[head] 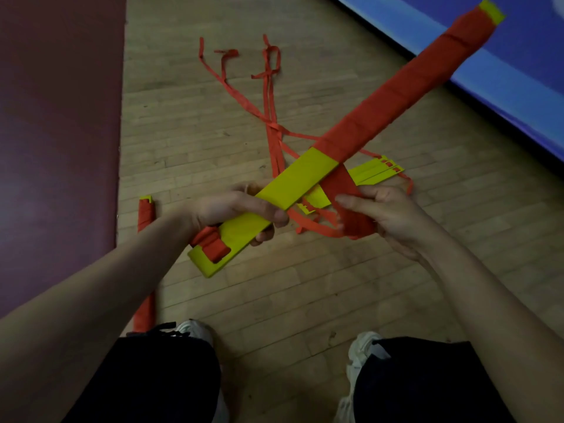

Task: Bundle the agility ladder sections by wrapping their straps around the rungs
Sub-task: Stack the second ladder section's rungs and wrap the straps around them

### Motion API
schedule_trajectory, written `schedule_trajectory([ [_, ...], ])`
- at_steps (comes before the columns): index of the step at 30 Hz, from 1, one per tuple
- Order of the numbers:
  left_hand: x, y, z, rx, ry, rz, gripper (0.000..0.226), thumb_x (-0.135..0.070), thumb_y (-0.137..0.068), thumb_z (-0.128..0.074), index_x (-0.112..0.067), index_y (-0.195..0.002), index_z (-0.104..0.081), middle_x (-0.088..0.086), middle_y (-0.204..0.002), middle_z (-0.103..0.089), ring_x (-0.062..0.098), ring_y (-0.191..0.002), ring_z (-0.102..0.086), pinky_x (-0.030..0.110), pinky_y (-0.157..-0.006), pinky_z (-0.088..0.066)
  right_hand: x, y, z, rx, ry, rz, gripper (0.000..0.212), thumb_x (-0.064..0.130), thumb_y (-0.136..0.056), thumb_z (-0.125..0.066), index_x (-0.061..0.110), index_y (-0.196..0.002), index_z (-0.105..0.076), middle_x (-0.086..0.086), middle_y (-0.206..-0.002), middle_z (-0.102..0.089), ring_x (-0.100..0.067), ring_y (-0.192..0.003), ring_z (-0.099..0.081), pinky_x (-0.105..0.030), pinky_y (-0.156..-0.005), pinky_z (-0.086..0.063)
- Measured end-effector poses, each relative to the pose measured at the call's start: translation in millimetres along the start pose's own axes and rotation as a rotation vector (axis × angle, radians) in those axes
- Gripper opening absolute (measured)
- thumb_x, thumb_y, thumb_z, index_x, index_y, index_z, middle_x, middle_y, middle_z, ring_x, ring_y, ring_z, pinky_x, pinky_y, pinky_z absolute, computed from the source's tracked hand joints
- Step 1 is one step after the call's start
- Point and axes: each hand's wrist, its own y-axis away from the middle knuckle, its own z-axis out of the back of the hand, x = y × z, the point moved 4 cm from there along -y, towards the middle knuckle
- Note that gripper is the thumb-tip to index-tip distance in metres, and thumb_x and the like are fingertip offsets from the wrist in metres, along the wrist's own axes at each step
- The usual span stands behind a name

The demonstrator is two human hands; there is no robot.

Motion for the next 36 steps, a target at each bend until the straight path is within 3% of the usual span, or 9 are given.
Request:
schedule_trajectory([
  [4,-3,0,7,-0.067,-0.04,-0.011,0.039,-0.005,-0.077,-0.062,0.001,-0.114,-0.052,0.005,-0.074,-0.059,0.018,-0.051,-0.055,0.027,-0.047,-0.045,-4,-3,3,-0.078,0.046,0.039,0.024,0.023,-0.064,-0.073,0.008,-0.083,-0.07,-0.001,-0.065,-0.071,-0.009,-0.051,-0.062,-0.019,-0.051,-0.052],
  [8,2,-4,10,-0.129,-0.093,-0.003,0.039,-0.006,-0.075,-0.065,0.002,-0.112,-0.054,0.006,-0.076,-0.061,0.02,-0.053,-0.056,0.028,-0.048,-0.047,-6,-5,4,-0.186,0.158,0.121,0.006,0.013,-0.074,-0.077,0.013,-0.077,-0.072,-0.001,-0.069,-0.073,-0.01,-0.057,-0.067,-0.02,-0.053,-0.053],
  [13,4,-10,6,-0.174,-0.106,-0.032,0.02,0.001,-0.079,-0.067,-0.013,-0.092,-0.061,0.006,-0.075,-0.062,0.023,-0.055,-0.057,0.029,-0.048,-0.048,-9,-4,0,-0.201,0.193,0.121,0.008,0.013,-0.079,-0.075,0.009,-0.072,-0.072,0.001,-0.058,-0.07,-0.006,-0.049,-0.065,-0.015,-0.047,-0.048],
  [18,5,-17,0,-0.321,-0.23,-0.008,0.038,-0.001,-0.082,-0.069,-0.012,-0.116,-0.059,0.005,-0.076,-0.065,0.023,-0.058,-0.059,0.029,-0.05,-0.049,-13,-9,6,-0.351,0.308,0.141,0.017,0.029,-0.072,-0.081,0.013,-0.072,-0.075,-0.005,-0.07,-0.074,-0.017,-0.064,-0.07,-0.033,-0.066,-0.056],
  [21,10,-25,-10,-0.354,-0.383,0.012,0.053,-0.007,-0.082,-0.071,-0.023,-0.128,-0.05,0.002,-0.079,-0.066,0.016,-0.057,-0.061,0.028,-0.052,-0.05,-14,-9,3,-0.391,0.352,0.145,0.047,0.048,-0.065,-0.08,0.003,-0.074,-0.073,-0.016,-0.07,-0.072,-0.026,-0.067,-0.07,-0.045,-0.07,-0.055],
  [24,11,-27,-18,-0.379,-0.607,-0.02,0.037,-0.013,-0.088,-0.066,-0.022,-0.119,-0.049,0.005,-0.082,-0.063,0.011,-0.055,-0.06,0.024,-0.049,-0.049,-15,-5,-1,-0.414,0.376,0.163,0.077,0.067,-0.056,-0.072,-0.008,-0.072,-0.063,-0.021,-0.063,-0.065,-0.019,-0.056,-0.052,-0.04,-0.056,-0.046],
  [28,14,-30,-34,-0.474,-1.151,-0.004,0.032,-0.028,-0.094,-0.054,-0.015,-0.12,-0.041,0.012,-0.103,-0.062,0.03,-0.087,-0.064,0.037,-0.067,-0.048,-16,-3,0,-0.482,0.412,0.15,0.064,0.051,-0.075,-0.073,-0.007,-0.058,-0.055,-0.004,-0.052,-0.045,-0.01,-0.051,-0.039,-0.03,-0.052,-0.032],
  [31,20,-36,-47,-0.631,-1.486,-0.065,0.031,-0.024,-0.099,-0.041,-0.011,-0.126,-0.032,0.01,-0.114,-0.057,0.034,-0.092,-0.061,0.037,-0.061,-0.039,-17,-3,0,-0.533,0.402,0.142,0.06,0.049,-0.076,-0.074,0.011,-0.043,-0.041,0.01,-0.042,-0.032,-0.004,-0.043,-0.03,-0.027,-0.048,-0.028],
  [36,19,-35,-52,-0.76,-1.659,-0.163,0.034,-0.014,-0.098,-0.037,-0.009,-0.131,-0.032,0.009,-0.11,-0.05,0.029,-0.09,-0.061,0.037,-0.057,-0.035,-24,-5,-3,-0.547,0.174,0.116,0.074,0.064,-0.056,-0.077,-0.007,-0.064,-0.059,-0.004,-0.06,-0.055,-0.015,-0.059,-0.052,-0.042,-0.06,-0.047],
])
